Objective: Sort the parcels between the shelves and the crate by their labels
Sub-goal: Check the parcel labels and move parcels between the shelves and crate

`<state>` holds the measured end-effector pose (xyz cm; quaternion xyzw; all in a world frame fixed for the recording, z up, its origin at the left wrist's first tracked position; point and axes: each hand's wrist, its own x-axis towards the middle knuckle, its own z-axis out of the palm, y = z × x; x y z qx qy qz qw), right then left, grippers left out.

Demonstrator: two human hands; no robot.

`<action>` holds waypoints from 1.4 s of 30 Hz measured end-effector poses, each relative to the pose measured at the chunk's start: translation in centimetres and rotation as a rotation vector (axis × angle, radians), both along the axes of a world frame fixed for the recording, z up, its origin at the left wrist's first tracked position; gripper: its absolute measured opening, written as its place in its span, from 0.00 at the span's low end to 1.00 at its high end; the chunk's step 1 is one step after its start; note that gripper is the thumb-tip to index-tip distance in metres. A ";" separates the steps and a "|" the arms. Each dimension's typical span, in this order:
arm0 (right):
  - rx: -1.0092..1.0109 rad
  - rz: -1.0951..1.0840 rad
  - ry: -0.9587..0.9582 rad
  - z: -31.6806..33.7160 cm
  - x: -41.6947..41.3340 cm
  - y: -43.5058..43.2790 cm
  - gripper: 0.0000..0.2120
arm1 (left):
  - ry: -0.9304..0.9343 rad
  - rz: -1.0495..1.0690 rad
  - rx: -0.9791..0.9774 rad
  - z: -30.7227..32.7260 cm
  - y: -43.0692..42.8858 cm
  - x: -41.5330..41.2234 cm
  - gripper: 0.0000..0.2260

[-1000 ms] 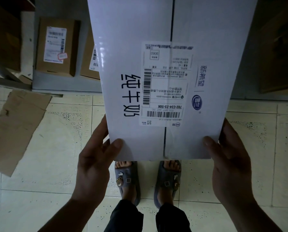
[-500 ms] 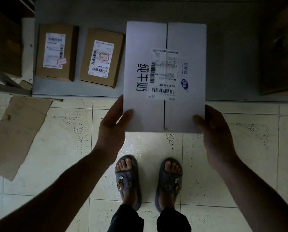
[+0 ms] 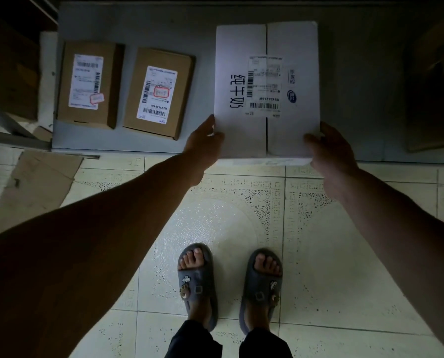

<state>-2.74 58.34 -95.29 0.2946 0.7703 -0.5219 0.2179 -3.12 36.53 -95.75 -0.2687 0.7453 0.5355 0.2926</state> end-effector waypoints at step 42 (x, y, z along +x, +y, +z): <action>-0.073 0.066 -0.134 0.2 9.2 -22.3 0.20 | -0.151 0.188 0.027 4.3 -21.1 9.7 0.15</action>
